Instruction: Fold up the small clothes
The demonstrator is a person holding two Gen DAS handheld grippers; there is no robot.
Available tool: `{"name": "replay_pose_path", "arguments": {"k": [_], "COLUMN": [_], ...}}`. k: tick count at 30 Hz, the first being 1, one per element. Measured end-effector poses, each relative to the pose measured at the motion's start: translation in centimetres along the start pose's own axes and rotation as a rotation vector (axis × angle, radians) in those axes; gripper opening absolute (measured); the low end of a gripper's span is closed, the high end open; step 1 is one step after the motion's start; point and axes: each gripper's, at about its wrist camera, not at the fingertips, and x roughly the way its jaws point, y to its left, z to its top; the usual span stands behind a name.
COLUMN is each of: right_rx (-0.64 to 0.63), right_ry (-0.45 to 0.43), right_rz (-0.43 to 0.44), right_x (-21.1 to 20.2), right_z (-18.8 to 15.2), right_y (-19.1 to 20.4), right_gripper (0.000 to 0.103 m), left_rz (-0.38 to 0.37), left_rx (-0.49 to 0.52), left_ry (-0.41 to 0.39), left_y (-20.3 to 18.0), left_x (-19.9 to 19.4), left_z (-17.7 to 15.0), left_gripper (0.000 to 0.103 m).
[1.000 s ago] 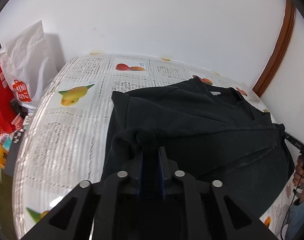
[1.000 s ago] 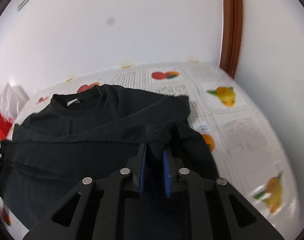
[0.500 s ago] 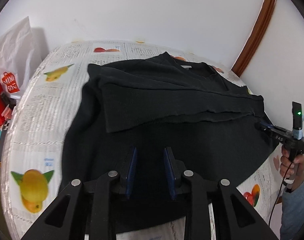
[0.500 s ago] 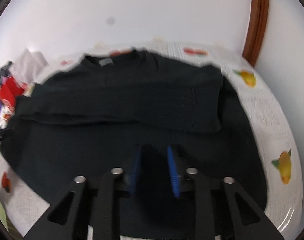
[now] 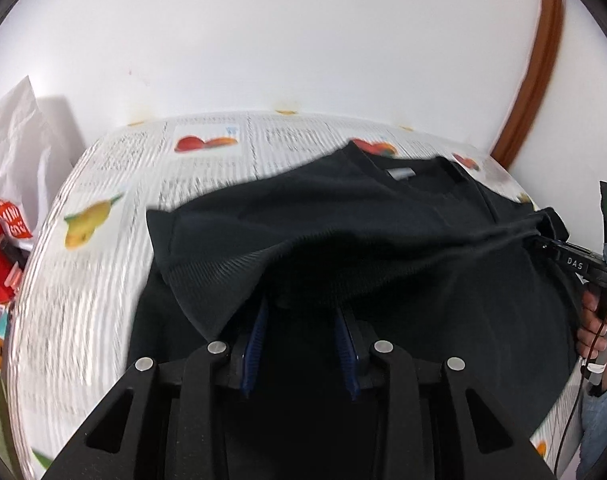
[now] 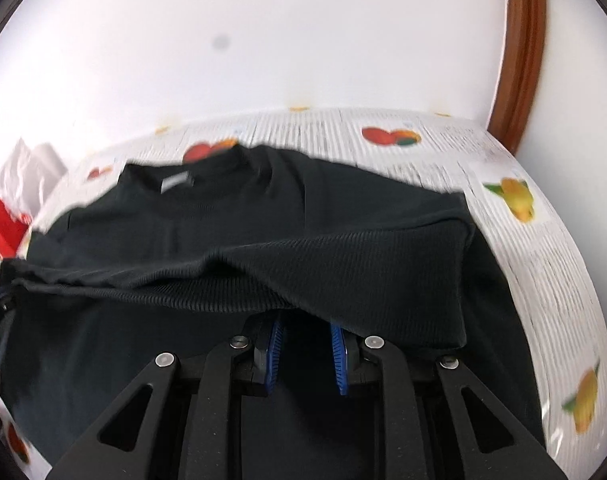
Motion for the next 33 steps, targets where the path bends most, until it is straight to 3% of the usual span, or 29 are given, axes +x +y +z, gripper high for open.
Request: {"name": "replay_pose_path", "arguments": {"k": [6,9,10,15,22,24,25,27,31,33], "right_rx": [-0.011,-0.02,-0.022,-0.021,-0.004,-0.005,-0.009,-0.03,-0.02,0.029], "right_ry": [-0.079,-0.1,-0.099,-0.027,0.006,0.016,0.014,0.01,-0.103,-0.166], "right_rz": [-0.037,-0.062,-0.075,-0.084,-0.042,-0.041,-0.041,-0.045,0.019,0.062], "right_x": [-0.4,-0.7,-0.5,1.7,3.7,4.1,4.1,3.9,0.8,-0.7], "right_z": [2.9,3.3,3.4,3.3,3.5,3.7,3.7,3.6,3.5,3.4], "right_y": [-1.4,-3.0,-3.6,-5.2,-5.4,-5.4,-5.3,-5.3,-6.4,-7.7], "right_gripper": [0.027,0.039,0.043,0.044,0.044,0.037,0.027,0.018,0.013,0.014], "left_rz": [0.039,0.033,0.027,0.049,0.081,0.086,0.09,0.12,0.12,0.102], "left_rx": [0.011,0.009,0.005,-0.01,-0.019,-0.03,-0.035,-0.025,-0.03,-0.043], "left_ry": [-0.04,-0.049,-0.052,-0.109,-0.001,0.018,0.025,0.005,-0.089,-0.09], "left_y": [1.1,2.4,2.7,4.1,5.1,5.2,5.2,4.9,4.7,4.9], "left_x": [-0.2,-0.7,-0.8,-2.4,0.9,1.9,2.1,1.9,0.1,0.2], "left_z": [2.0,1.8,1.7,1.7,1.7,1.5,1.5,1.5,1.6,1.8], "left_gripper": [0.031,0.031,0.031,0.04,0.041,0.037,0.031,0.014,0.012,0.012]}}
